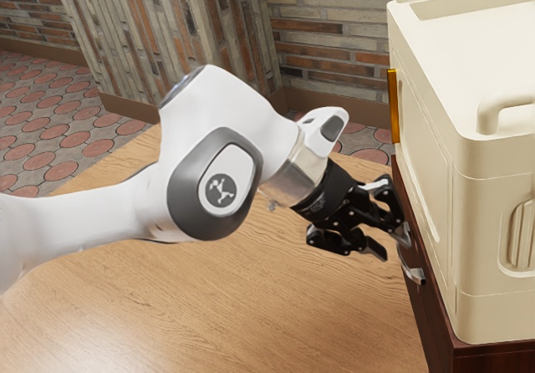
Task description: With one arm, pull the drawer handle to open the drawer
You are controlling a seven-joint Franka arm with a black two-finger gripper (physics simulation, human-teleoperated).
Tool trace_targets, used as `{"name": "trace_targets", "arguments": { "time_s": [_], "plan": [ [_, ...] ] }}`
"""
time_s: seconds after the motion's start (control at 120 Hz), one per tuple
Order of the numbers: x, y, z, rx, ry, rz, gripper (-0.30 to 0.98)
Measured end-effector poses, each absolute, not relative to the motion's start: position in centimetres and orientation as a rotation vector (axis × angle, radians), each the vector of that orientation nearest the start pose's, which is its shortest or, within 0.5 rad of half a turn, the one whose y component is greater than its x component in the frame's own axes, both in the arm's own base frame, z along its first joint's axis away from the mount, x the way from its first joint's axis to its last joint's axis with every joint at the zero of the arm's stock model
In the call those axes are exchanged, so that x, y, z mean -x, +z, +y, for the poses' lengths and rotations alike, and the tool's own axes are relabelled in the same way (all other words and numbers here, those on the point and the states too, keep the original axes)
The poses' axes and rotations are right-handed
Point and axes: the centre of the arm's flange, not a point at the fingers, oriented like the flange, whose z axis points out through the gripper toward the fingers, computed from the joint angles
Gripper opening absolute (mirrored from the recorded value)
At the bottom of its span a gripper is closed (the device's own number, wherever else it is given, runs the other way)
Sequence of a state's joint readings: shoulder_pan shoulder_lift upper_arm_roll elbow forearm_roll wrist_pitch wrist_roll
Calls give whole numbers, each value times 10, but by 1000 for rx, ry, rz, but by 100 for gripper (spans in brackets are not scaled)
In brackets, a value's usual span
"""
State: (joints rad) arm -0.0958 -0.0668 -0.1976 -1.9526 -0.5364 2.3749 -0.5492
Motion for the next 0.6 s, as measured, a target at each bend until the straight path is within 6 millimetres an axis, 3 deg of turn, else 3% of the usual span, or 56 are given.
{"name": "trace_targets", "arguments": {
  "time_s": [0.6],
  "plan": [
    [-556,544,-174,-2438,307,708,9]
  ]
}}
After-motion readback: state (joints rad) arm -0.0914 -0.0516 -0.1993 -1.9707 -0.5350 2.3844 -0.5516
